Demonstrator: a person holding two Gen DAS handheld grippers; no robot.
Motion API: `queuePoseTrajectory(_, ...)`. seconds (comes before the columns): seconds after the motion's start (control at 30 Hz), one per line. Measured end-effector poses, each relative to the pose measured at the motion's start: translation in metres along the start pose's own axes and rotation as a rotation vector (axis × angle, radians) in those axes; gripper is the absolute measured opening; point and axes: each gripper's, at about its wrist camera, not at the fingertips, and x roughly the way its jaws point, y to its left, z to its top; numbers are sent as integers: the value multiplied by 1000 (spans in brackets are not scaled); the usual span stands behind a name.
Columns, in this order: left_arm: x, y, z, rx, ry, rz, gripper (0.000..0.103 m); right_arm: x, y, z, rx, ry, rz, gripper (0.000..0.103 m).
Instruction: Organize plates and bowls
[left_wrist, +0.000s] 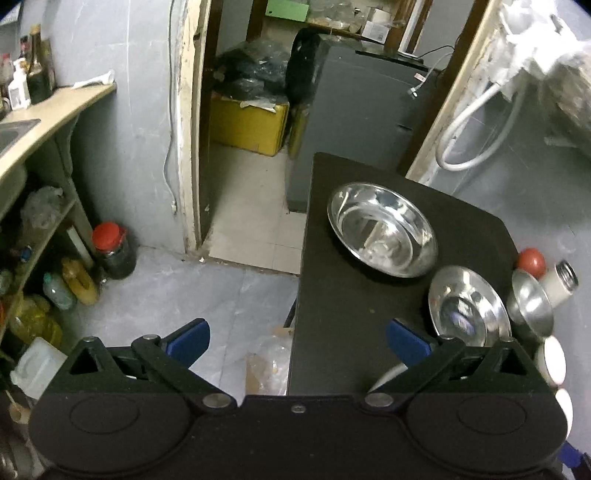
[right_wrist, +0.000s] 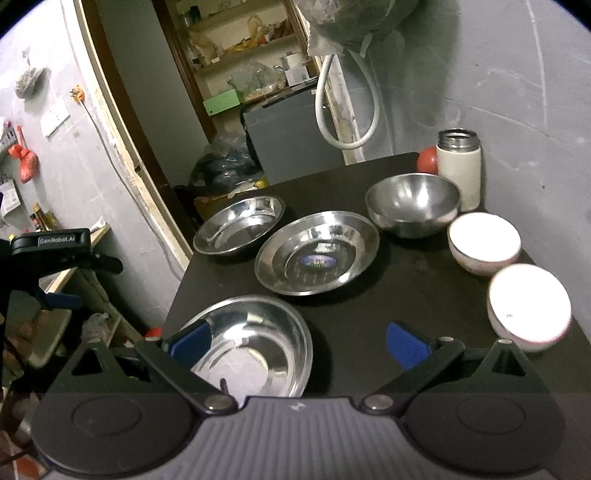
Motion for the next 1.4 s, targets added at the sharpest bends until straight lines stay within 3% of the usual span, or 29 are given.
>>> queuePoseTrajectory(0.17, 39, 1, 31, 13, 0, -52, 102, 32, 7, 19, 6, 33, -40, 103)
queuePoseTrajectory(0.37, 94, -4, 62, 46, -19, -125, 101, 71, 21, 51, -16, 7, -115, 103)
queuePoseTrajectory(0.5, 117, -10, 73, 61, -73, -100, 100, 97, 26, 74, 11, -62, -164, 103)
queuePoseTrajectory(0.6, 132, -16, 78, 129, -99, -91, 99, 124, 28, 86, 21, -83, -186, 103)
queuePoseTrajectory(0.73, 154, -16, 86, 179, -87, -113, 93, 162, 37, 99, 16, -81, -178, 103)
queuePoseTrajectory(1.0, 176, -3, 92, 143, -78, -186, 82, 211, 56, 105, -6, -51, -179, 98)
queuePoseTrajectory(1.1, 180, -4, 94, 139, -76, -201, 75, 224, 59, 107, -9, -28, -156, 91)
queuePoseTrajectory(1.27, 187, -6, 93, 137, -60, -247, 48, 237, 65, 107, -17, -9, -133, 80)
queuePoseTrajectory(1.4, 192, -5, 92, 122, -42, -269, 39, 247, 66, 108, -36, 8, -140, 73)
